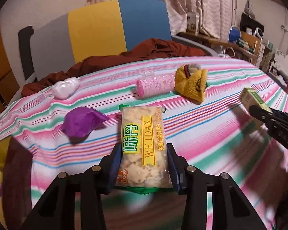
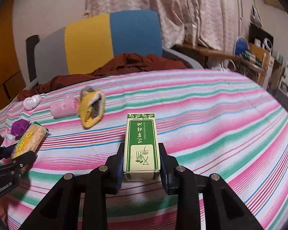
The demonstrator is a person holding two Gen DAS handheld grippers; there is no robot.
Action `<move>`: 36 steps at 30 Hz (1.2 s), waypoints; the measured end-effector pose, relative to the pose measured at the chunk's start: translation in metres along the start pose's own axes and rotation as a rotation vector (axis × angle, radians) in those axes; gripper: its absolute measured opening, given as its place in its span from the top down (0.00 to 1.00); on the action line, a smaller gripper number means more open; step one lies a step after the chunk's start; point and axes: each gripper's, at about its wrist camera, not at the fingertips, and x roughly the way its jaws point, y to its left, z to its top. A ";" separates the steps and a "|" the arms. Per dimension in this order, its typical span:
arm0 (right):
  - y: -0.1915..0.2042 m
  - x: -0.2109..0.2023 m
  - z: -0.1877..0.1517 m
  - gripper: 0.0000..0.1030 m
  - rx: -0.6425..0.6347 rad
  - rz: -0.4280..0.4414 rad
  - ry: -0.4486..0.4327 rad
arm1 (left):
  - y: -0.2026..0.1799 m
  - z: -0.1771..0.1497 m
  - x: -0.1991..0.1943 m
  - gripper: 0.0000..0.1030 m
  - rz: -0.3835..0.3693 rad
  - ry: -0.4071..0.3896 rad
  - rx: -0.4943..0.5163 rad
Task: Organize objects
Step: 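Carry the WEIDAN bag into the tin and open the left tool while the right tool holds the green box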
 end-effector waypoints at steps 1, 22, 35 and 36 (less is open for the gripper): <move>0.004 -0.001 0.000 0.70 -0.017 0.005 -0.004 | 0.001 -0.003 -0.005 0.56 -0.001 -0.013 -0.006; 0.056 -0.017 -0.010 0.70 -0.215 0.032 -0.035 | 0.041 -0.050 -0.118 0.56 -0.050 -0.136 -0.151; 0.098 -0.044 -0.029 0.70 -0.178 0.129 -0.042 | 0.123 -0.064 -0.147 0.56 0.007 -0.135 -0.323; 0.102 -0.044 -0.030 0.70 -0.181 0.131 -0.042 | 0.131 -0.066 -0.148 0.56 0.022 -0.133 -0.330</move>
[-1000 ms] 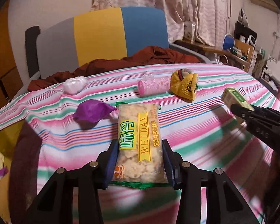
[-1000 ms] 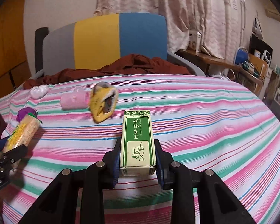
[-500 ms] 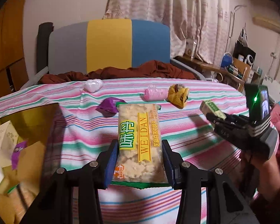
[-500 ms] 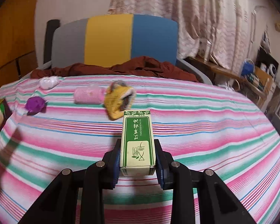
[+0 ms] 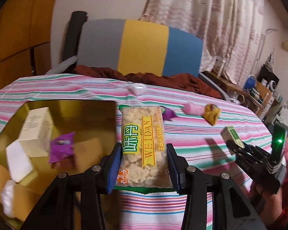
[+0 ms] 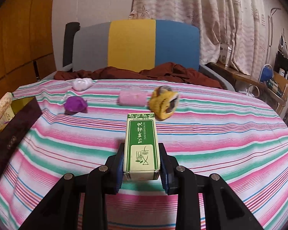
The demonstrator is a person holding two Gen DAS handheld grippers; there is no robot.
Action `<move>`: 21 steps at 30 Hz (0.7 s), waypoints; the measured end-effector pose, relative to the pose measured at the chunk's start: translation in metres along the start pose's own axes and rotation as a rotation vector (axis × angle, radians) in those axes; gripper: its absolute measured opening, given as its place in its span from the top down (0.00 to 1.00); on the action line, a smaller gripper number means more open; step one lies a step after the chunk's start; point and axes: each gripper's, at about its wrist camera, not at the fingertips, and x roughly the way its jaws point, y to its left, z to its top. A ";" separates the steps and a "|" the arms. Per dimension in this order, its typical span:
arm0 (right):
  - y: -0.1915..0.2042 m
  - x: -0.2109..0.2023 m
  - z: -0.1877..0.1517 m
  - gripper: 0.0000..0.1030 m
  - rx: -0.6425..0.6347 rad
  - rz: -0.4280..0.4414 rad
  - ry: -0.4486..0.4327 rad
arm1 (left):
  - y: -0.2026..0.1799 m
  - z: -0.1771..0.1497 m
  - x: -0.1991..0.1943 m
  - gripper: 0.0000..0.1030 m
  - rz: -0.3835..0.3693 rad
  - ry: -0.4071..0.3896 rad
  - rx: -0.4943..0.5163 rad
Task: Organize objects
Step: 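Carry the WEIDAN bag into the tin and open the left tool while the right tool holds the green box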
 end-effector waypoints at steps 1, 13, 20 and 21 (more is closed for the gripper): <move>0.004 0.001 -0.001 0.70 -0.003 0.004 0.002 | 0.007 0.002 0.001 0.56 0.013 0.004 -0.006; 0.002 0.005 -0.004 0.70 0.061 -0.002 0.026 | 0.110 0.002 0.020 0.55 0.167 0.174 -0.162; 0.012 -0.002 0.000 0.70 0.128 0.044 0.022 | 0.129 -0.013 0.009 0.27 0.151 0.210 -0.238; 0.016 -0.004 0.002 0.70 0.139 0.061 0.019 | 0.129 -0.014 0.004 0.24 0.158 0.197 -0.242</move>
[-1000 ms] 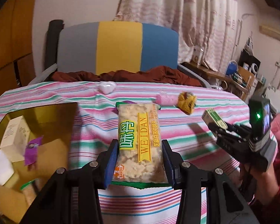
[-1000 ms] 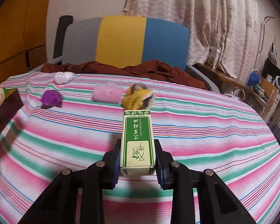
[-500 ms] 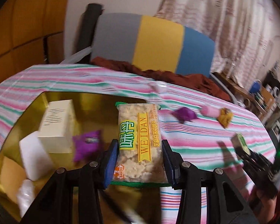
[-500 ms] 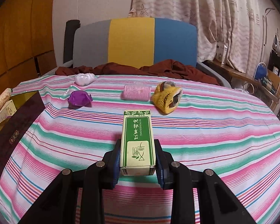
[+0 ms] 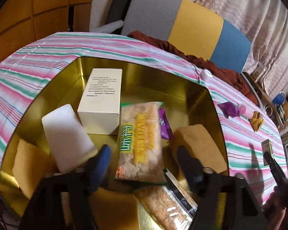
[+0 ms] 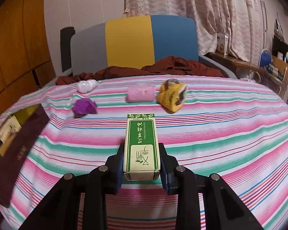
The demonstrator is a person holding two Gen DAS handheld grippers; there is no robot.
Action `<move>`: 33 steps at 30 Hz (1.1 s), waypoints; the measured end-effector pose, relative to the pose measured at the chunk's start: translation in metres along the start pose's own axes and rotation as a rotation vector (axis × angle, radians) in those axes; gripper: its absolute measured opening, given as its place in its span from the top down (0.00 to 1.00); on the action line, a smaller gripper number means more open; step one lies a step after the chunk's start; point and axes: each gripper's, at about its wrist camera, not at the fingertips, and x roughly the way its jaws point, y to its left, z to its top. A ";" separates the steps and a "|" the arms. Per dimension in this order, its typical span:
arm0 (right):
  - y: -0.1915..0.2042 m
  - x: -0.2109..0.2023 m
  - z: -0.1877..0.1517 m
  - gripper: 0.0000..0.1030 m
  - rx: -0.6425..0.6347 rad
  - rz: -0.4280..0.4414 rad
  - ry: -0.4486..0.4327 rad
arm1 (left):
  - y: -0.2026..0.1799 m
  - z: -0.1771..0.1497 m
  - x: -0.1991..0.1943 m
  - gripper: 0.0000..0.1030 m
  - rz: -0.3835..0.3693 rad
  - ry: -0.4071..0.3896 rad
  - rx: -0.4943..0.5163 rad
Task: Organize objects
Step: 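Carry the WEIDAN bag into the tin and open the left tool while the right tool holds the green box, then lower the green tea box into the gold tin and open the right tool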
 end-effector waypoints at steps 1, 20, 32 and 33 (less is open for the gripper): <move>0.006 -0.001 0.002 0.70 0.013 0.027 -0.002 | 0.001 -0.003 -0.005 0.21 -0.006 -0.018 -0.002; 0.206 0.024 0.055 0.70 -0.320 0.406 0.069 | 0.008 -0.029 -0.041 0.00 0.002 -0.150 -0.010; 0.240 0.079 0.062 0.60 -0.350 0.321 0.170 | 0.016 -0.035 -0.050 0.00 -0.026 -0.161 -0.027; 0.239 0.079 0.062 0.59 -0.344 0.323 0.169 | 0.017 -0.036 -0.050 0.00 -0.028 -0.159 -0.031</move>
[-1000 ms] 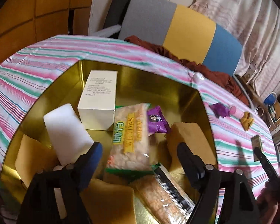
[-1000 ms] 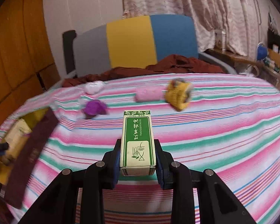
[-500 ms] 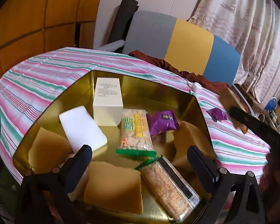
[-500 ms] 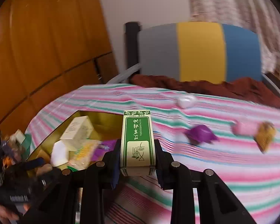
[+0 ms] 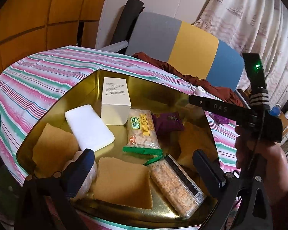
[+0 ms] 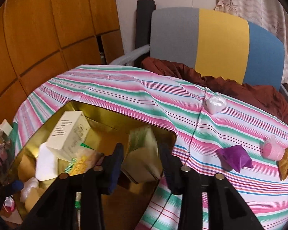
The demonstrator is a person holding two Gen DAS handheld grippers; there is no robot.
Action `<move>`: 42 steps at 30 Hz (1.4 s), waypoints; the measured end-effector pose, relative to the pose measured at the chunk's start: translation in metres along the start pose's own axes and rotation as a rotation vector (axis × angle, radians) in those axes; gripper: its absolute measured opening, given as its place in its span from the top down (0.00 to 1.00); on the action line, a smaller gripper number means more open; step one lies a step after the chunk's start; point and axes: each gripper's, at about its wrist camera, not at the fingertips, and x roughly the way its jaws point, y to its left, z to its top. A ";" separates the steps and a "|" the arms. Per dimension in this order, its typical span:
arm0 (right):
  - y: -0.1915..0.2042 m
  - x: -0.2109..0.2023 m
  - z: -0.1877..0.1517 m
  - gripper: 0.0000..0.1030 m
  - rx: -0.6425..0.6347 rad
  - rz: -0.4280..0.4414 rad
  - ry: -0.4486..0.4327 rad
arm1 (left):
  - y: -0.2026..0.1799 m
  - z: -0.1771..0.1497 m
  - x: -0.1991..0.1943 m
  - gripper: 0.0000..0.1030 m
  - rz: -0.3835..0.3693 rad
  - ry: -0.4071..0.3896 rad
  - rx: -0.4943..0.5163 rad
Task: Organize objects
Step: 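Lower the green tea box into the gold tin and open the right tool, then swing the right tool to the yellow glove and grasp it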
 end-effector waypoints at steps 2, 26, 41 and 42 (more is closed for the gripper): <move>-0.002 -0.005 -0.001 0.59 0.019 0.015 -0.012 | 0.001 0.000 0.000 0.00 0.001 0.000 -0.004; -0.101 -0.064 -0.087 0.58 0.289 -0.094 -0.014 | -0.054 -0.011 -0.004 0.00 -0.074 0.031 0.101; -0.218 -0.091 -0.118 0.53 0.447 -0.275 0.026 | -0.137 -0.029 -0.004 0.00 -0.167 0.076 0.296; -0.228 -0.092 -0.113 0.53 0.456 -0.296 0.013 | -0.144 -0.031 -0.003 0.00 -0.174 0.085 0.311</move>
